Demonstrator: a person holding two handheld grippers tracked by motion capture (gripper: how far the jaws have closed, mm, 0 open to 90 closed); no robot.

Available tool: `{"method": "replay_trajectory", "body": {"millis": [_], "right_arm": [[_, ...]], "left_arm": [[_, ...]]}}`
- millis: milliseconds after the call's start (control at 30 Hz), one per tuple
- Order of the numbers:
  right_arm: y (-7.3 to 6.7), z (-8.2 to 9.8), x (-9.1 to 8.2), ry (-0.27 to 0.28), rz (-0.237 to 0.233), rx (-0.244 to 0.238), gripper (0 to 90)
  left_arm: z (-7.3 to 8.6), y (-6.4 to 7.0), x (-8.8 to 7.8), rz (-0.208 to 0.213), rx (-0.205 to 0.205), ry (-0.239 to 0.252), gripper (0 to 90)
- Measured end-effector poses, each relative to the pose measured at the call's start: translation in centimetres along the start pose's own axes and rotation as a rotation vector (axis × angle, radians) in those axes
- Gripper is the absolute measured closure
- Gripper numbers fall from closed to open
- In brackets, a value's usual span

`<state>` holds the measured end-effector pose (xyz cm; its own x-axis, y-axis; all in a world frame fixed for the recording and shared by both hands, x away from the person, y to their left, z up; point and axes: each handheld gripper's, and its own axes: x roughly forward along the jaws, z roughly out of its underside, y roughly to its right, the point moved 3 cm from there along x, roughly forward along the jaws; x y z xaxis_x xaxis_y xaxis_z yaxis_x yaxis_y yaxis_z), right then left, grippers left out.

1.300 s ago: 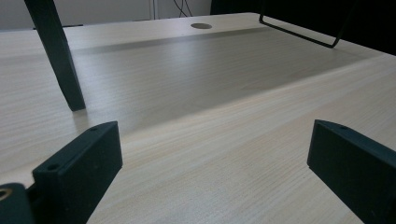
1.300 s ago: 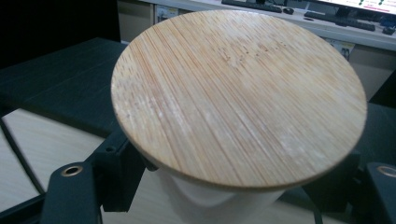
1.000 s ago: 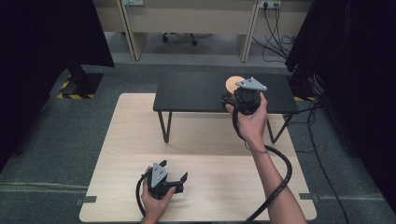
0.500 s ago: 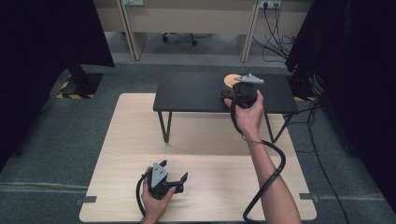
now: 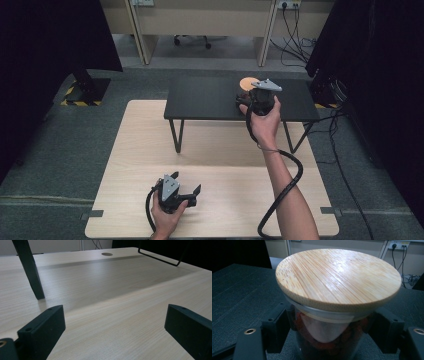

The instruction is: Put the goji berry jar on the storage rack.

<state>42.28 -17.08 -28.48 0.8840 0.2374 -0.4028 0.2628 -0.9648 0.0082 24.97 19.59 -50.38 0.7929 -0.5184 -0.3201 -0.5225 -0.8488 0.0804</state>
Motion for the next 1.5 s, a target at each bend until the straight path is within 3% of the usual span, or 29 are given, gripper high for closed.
{"method": "replay_trajectory", "body": {"millis": [300, 500, 567, 933, 1500], "right_arm": [[0.1, 0.1, 0.0, 0.000, -0.002, 0.007, 24.8], [0.0, 0.6, -0.3, 0.018, 0.002, 0.001, 4.6], [-0.1, 0.7, -0.6, 0.024, -0.004, -0.008, 2.0], [0.5, 2.7, -4.3, 0.088, -0.041, -0.032, 0.7], [2.8, 6.3, -8.3, 0.108, -0.049, -0.027, 0.5]], "left_arm": [[0.0, 0.0, 0.0, 0.000, 0.000, -0.001, 2.4], [0.0, 0.0, 0.0, -0.001, 0.001, -0.001, 2.4], [0.0, 0.0, 0.0, -0.001, 0.001, -0.001, 2.4], [0.0, 0.1, 0.0, -0.002, 0.004, -0.001, 2.4], [0.0, 0.2, 0.0, -0.006, 0.009, -0.001, 2.4]]}}
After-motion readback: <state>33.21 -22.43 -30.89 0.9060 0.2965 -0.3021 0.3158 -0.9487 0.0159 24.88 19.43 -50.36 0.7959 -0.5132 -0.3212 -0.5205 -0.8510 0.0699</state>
